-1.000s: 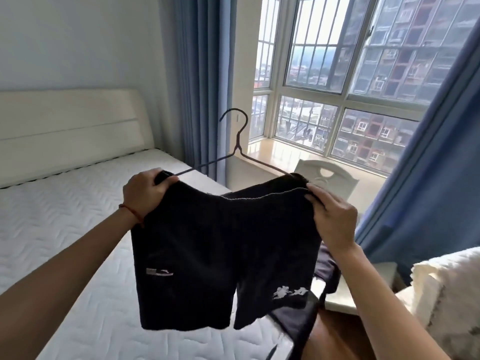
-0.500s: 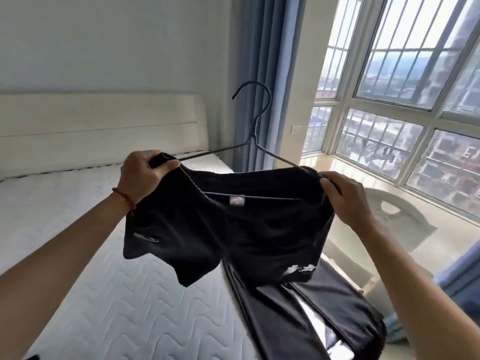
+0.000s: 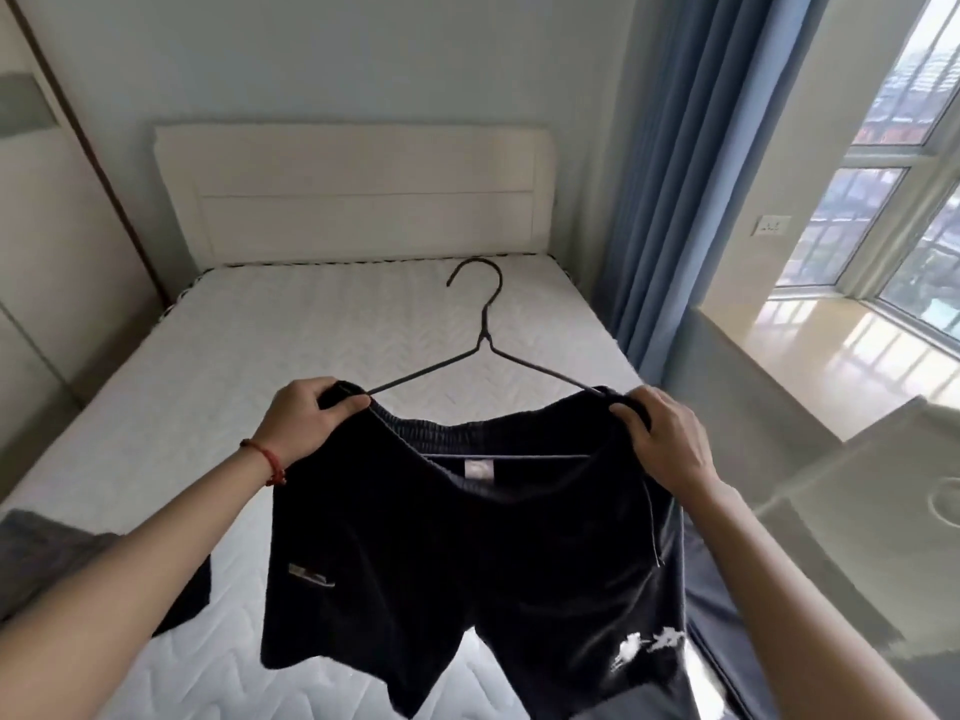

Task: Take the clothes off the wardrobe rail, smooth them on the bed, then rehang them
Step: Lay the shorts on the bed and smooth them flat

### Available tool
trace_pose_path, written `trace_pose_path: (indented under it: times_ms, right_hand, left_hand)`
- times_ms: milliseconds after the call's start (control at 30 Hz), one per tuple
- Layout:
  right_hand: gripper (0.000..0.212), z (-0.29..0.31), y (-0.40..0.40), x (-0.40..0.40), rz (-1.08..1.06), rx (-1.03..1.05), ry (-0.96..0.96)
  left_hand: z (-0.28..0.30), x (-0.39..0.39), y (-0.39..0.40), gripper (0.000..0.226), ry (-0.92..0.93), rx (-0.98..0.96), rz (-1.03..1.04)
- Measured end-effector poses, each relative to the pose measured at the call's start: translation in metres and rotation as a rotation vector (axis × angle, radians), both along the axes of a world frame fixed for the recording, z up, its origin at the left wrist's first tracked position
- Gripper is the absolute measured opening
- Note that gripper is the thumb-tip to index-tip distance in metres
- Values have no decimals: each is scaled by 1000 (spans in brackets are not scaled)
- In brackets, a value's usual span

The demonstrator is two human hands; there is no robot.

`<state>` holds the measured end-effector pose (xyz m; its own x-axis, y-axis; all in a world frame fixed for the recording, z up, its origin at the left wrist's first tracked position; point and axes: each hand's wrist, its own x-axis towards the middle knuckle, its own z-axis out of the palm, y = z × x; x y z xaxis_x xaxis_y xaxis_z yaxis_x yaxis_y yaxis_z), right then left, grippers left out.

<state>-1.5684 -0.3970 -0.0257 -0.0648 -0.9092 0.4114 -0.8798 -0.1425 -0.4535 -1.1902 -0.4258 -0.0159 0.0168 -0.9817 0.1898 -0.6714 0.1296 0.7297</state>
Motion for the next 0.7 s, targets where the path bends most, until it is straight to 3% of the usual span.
trace_pose_path:
  times_ms: [133, 267, 400, 500, 700]
  right_hand:
    - [23, -60, -25, 14, 11, 176, -5]
    - [21, -130, -52, 21, -20, 342, 10]
    - [22, -190, -97, 25, -57, 465, 18]
    - [22, -226, -142, 23, -76, 493, 38]
    - [23, -283, -246, 17, -93, 492, 72]
  left_hand:
    - [-63, 15, -18, 31, -67, 169, 50]
    - [-136, 17, -42, 15, -67, 343, 37]
    - [-204, 16, -82, 20, -50, 444, 27]
    - [-242, 10, -126, 5, -34, 470, 43]
    - [-296, -2, -233, 25, -52, 354, 105]
